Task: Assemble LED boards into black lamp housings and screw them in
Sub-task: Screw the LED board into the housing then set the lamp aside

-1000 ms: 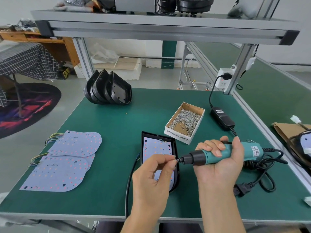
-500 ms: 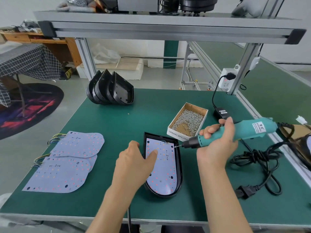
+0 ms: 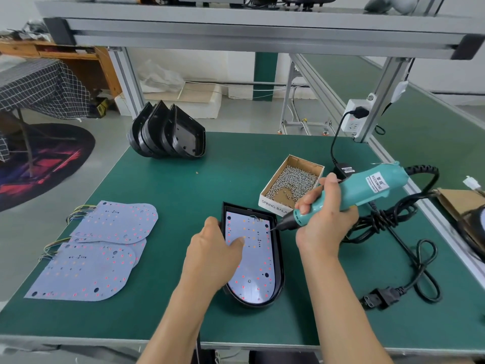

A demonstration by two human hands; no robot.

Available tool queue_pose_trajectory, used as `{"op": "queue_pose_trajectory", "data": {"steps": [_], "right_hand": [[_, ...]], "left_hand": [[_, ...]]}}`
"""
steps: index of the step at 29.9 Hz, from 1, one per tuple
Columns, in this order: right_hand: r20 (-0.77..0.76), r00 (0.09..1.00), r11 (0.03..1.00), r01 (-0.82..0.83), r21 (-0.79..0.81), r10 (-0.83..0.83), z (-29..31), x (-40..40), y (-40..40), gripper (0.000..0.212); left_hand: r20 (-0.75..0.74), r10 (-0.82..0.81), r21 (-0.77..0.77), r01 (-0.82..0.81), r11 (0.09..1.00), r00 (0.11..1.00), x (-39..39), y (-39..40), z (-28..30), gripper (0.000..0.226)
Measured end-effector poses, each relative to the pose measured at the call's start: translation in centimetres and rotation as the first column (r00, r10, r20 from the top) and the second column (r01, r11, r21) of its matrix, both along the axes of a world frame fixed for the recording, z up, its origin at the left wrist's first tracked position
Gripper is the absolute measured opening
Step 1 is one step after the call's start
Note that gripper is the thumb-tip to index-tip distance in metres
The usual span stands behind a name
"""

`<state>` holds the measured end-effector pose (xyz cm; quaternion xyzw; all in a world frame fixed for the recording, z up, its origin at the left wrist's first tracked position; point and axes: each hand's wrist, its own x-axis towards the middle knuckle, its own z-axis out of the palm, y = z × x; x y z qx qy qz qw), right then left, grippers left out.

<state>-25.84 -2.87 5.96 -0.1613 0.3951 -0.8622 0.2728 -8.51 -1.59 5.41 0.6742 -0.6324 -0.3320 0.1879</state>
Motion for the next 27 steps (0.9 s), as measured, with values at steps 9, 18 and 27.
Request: {"op": "queue_pose_trajectory", "data": {"steps": [9,18,27], "right_hand": [[-0.001,1.0,1.0,-0.008,0.007,0.008,-0.12,-0.07,0.01,0.02],[0.006,1.0,1.0,-0.023,-0.01,0.023,-0.17,-0.1,0.03,0.02],[-0.005,1.0,1.0,-0.019,-0.006,0.019,-0.24,0.0,0.04,0.02]], "left_hand": [[-0.015,0.019,-0.027,-0.019,0.999,1.0,-0.14,-0.07,-0.28,0.034],[-0.02,0.022,-0.029,-0.023,0.999,1.0,-0.27,-0.09,-0.14,0.034],[-0.019,0.022,-0.046,-0.023,0.999,1.0,-0.26,0.02,-0.16,0.034]]}}
